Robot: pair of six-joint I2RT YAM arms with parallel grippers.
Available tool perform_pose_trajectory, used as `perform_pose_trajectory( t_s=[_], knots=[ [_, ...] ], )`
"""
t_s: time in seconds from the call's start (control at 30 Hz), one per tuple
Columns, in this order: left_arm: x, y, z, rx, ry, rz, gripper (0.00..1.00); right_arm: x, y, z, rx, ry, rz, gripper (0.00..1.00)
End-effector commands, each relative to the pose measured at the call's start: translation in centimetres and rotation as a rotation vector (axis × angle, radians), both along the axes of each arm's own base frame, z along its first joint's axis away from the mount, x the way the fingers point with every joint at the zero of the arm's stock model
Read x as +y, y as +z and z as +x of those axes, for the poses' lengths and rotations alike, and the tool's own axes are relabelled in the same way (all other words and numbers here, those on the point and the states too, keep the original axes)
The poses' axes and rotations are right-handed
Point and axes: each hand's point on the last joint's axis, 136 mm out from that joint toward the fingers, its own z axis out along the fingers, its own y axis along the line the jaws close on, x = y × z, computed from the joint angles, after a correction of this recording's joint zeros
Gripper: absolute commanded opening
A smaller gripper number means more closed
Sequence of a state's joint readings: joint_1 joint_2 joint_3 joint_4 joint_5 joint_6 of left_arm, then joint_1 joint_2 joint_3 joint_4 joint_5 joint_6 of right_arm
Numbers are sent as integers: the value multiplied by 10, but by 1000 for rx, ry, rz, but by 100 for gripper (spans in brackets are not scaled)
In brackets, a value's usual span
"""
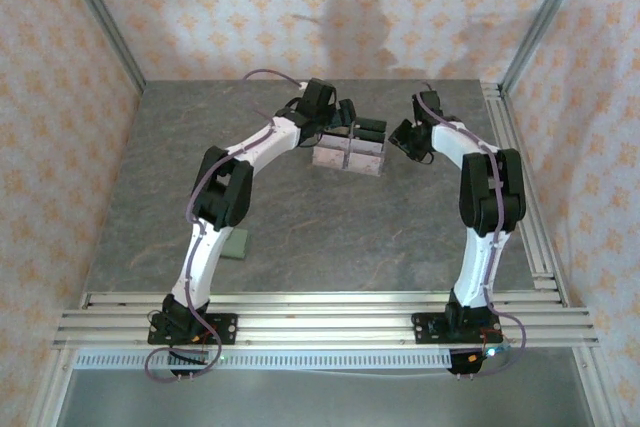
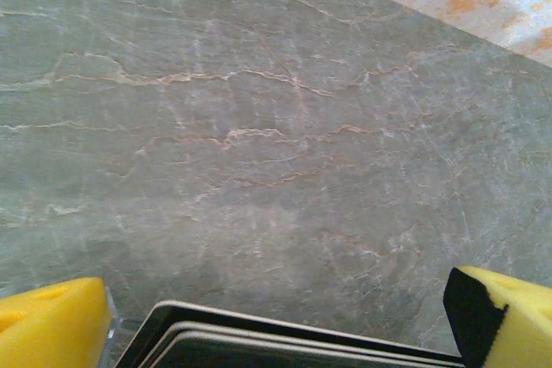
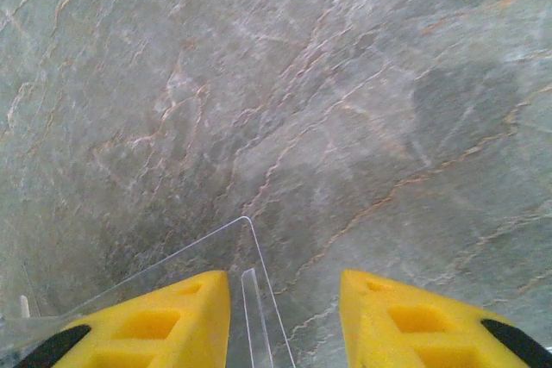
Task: Put the credit cards into the card holder
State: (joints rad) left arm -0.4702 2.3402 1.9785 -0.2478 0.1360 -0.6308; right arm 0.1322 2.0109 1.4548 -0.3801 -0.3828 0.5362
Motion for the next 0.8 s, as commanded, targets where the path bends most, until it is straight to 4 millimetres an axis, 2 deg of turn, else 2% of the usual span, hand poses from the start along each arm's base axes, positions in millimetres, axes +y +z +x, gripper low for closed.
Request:
perform_pose_trajectory(
  t_s=[0.0, 0.2, 0.43, 0.6, 0.77],
  knots=[
    [-86, -10, -55, 96, -215, -73, 100, 50, 65, 22, -217, 114, 139, 40],
    [-62, -7, -44, 86, -77, -32, 100, 31, 61, 18, -202, 81, 119, 45],
    [-37, 5, -26, 65, 1, -27, 100, 2, 72, 10, -207, 37, 93, 48],
    [-19, 15, -12, 50, 43, -19, 100, -1, 78, 3, -206, 43, 67, 50],
    [-20, 9, -10, 69, 25, -12, 100, -3, 66, 1, -183, 43, 55, 50]
  ],
)
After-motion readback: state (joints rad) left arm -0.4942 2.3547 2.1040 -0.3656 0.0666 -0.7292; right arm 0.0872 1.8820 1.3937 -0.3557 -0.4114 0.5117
